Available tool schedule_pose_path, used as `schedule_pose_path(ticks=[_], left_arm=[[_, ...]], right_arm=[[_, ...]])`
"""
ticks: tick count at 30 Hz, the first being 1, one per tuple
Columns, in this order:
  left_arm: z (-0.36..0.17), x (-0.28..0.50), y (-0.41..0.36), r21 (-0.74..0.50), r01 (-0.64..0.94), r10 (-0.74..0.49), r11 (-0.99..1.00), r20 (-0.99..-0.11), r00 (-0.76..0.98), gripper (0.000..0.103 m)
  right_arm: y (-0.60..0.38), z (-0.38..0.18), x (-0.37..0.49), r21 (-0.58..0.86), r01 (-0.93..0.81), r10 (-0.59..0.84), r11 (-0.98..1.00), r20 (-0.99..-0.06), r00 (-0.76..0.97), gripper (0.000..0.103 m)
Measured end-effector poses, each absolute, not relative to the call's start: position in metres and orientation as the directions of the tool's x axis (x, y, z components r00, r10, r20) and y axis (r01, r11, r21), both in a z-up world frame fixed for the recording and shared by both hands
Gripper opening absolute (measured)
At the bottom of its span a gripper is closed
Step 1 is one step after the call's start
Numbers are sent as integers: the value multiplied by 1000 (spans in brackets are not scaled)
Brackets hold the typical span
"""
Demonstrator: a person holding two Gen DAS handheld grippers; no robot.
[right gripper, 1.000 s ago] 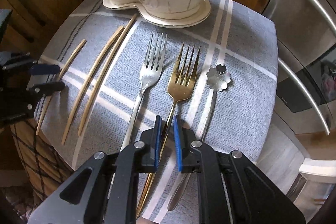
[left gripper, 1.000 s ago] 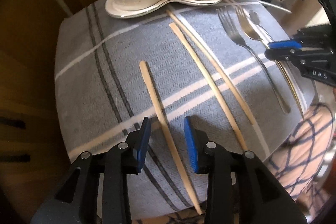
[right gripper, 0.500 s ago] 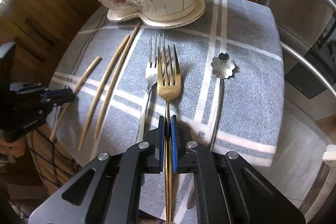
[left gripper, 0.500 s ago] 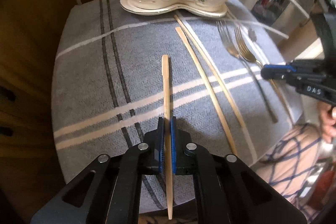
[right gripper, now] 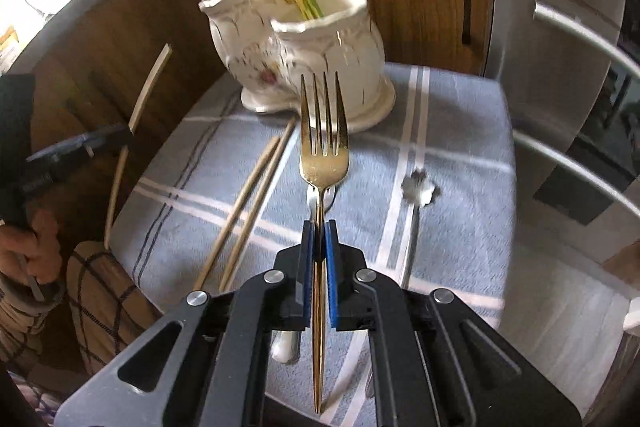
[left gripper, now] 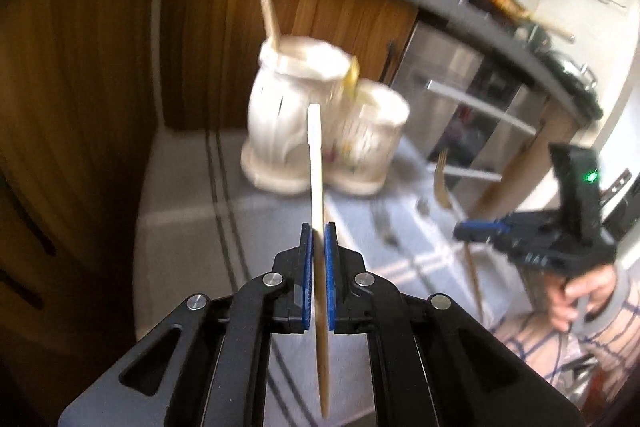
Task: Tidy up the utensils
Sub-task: 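Lift the chopstick and gold fork up over the ceramic holder pots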
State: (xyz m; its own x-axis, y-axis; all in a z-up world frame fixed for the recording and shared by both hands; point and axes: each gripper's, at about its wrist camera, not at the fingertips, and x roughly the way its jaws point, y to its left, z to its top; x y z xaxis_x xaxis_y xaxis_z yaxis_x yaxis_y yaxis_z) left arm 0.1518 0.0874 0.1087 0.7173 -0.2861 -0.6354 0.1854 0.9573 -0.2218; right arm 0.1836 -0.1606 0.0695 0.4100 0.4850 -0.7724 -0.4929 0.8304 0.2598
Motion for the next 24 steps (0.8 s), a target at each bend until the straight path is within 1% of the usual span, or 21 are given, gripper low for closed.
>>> schedule_pose_path(ticks=[4,7,10,14,24], left_arm=[[137,162,80,-181,193,-263,964,-560,786,6],[150,168,82,-168,189,-250,968,-521,816,6],[162,176,84,-181,185,-250,966,-466,849,6],[176,187,85,-191,172,-239,966,-416,877,6],[217,233,75,-184,194,-240,964,-281,929,6]], right_arm=[[-159,89,185,244,-501,499,830,-726,472,5],[-160,107,184,205,-512,494,834,-692,527,5],[-161,120,186,196,-515,499,834,-667,553,5],[-159,136,192,196,-513,506,836,-637,581,5],[-151,206,217,160,-534,525,830,-547,652,5]])
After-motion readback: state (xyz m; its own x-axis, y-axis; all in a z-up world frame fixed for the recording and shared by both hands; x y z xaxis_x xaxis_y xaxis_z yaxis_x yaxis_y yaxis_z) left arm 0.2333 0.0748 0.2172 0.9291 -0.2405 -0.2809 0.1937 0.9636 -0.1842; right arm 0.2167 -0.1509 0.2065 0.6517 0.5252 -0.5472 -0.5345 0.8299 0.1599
